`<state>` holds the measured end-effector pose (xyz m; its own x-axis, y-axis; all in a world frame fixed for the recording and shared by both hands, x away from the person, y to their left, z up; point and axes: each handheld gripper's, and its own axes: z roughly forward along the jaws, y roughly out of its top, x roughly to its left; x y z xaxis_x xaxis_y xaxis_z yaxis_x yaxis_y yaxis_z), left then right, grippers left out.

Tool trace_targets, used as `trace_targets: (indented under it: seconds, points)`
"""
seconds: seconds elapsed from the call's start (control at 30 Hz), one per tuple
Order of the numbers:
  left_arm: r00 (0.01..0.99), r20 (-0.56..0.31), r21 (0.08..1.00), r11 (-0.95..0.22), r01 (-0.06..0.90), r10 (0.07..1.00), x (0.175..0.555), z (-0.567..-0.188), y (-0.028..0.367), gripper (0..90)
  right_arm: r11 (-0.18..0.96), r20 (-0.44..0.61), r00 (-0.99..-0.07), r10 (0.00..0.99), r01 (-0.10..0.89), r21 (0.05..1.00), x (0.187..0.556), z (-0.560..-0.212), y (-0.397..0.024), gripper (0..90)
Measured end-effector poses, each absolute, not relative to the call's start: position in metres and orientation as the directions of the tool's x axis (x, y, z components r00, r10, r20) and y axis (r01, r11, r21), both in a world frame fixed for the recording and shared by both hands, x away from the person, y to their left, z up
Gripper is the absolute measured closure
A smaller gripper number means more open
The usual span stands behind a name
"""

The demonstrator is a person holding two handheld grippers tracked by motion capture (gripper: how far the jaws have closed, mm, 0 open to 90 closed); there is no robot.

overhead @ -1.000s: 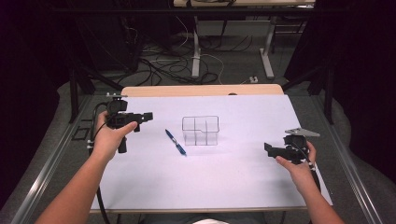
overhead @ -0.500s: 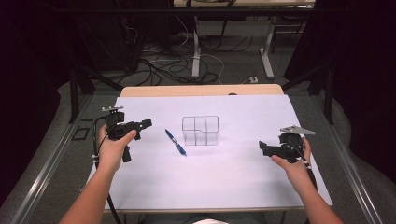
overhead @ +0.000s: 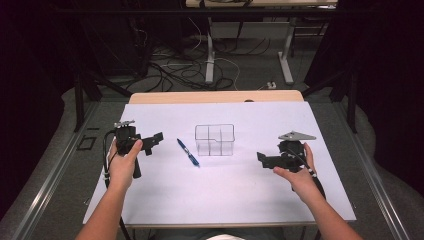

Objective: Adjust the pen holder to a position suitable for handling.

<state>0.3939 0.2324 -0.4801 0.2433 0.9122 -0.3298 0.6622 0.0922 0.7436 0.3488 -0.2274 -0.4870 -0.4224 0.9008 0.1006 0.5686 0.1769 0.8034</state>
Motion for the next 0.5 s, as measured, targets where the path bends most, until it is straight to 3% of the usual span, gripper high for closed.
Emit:
trace_targets:
  seconds: [0.33,0.5]
  points:
    - [0.255,-0.266,0.749,0.033,0.662,0.930,0.390,-0.489,0.247,0.6,0.292,0.009,-0.526,0.850,0.485,0.824,0.349,-0.480,-0.170,7.3]
    - [0.241,-0.274,0.751,0.050,0.658,0.931,0.389,-0.493,0.254,0.6,0.301,0.020,-0.568,0.823,0.466,0.832,0.351,-0.480,-0.146,15.7]
